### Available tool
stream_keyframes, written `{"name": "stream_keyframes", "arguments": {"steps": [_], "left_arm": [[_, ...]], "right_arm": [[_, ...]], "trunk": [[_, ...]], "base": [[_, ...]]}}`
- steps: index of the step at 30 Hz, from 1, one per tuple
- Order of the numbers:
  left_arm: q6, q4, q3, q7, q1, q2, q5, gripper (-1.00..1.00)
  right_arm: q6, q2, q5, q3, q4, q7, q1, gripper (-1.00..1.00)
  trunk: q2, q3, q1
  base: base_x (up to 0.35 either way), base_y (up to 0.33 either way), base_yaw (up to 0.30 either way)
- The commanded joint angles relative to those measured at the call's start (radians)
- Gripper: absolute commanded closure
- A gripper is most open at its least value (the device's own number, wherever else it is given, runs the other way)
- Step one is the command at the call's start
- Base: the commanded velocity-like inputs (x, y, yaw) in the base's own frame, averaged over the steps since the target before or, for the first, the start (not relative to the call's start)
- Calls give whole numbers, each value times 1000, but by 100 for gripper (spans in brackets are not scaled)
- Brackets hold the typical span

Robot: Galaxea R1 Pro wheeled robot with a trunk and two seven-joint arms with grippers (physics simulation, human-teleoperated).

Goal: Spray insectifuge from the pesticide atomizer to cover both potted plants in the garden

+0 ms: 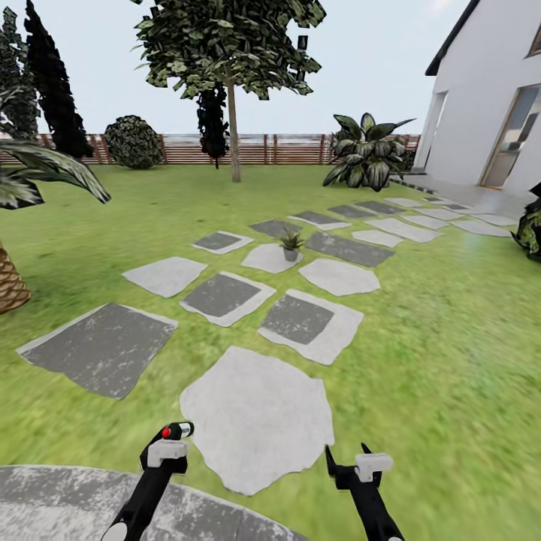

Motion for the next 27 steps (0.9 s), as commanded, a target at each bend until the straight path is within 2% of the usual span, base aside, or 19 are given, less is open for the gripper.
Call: {"name": "stream_keyframes", "arguments": {"steps": [1, 27], "left_arm": [[-3, 0, 8, -7, -1, -2, -9, 100], [-4, 0, 8, -7, -1, -1, -9, 100]], "right_arm": [[-4, -1, -11, 4, 1, 3, -1, -100], [-4, -1, -11, 4, -1, 3, -1, -100]], "trunk": [[0, -1, 0], [0, -1, 0]], "base": [[333, 0, 0], [333, 0, 0]]}}
